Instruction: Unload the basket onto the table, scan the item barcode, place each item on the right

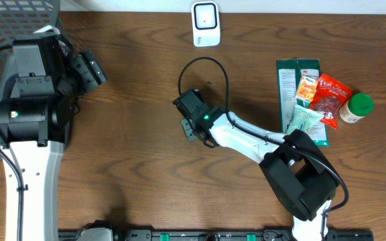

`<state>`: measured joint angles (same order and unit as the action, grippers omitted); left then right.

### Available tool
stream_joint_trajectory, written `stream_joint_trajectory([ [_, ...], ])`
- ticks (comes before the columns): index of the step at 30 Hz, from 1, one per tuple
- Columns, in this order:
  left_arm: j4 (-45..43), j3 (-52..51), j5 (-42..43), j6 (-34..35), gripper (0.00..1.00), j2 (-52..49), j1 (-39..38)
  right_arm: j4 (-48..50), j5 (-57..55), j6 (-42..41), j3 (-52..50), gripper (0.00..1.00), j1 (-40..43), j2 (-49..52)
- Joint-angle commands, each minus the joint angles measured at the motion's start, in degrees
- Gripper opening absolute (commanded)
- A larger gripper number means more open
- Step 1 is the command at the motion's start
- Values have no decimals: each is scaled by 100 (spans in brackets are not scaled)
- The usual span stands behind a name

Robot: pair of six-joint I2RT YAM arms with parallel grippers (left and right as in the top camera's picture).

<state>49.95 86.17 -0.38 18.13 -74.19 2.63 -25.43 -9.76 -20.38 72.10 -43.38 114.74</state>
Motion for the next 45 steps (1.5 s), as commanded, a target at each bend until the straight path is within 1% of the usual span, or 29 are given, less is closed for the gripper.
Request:
stream_joint_trajectory([
  [1,17,63,-31,-28,84,-39,24,190,-136,28,-380,33,-7,-116],
  [3,15,63,-31,-28,84,-39,24,289,-133,28,-483,30,-7,-116],
  [7,17,63,-31,-28,84,-39,24,293,-129,26,-503,16,-7,-116],
  [9,17,63,-31,-28,84,-39,24,295,-131,24,-503,13,7,-116],
  [11,17,63,-31,-28,84,-39,24,295,-129,26,-492,4,61,-118],
  [13,15,61,-31,-28,84,-39,24,269,-125,28,-444,1,136,-129],
  [21,17,63,-31,-28,84,-39,24,162,197,201,-341,1,251,-162],
  [25,15,61,-31,-28,84,-39,24,140,1099,188,-181,1,341,-295],
  [30,17,63,-31,-28,84,-39,24,181,2238,-640,-120,1,761,-599],
  [33,17,63,-31,-28,84,-39,24,192,2951,-811,-122,1,1110,-636],
  [37,17,63,-31,-28,84,-39,24,227,3648,-811,-177,1,1510,-629],
  [42,17,63,-31,-28,84,-39,24,472,3888,-802,-402,1,1875,-562],
  [44,17,61,-31,-28,84,-39,24,592,4238,-546,-452,1,1926,-562],
  [45,15,63,-31,-28,84,-39,24,675,4465,-310,-448,5,1926,-566],
])
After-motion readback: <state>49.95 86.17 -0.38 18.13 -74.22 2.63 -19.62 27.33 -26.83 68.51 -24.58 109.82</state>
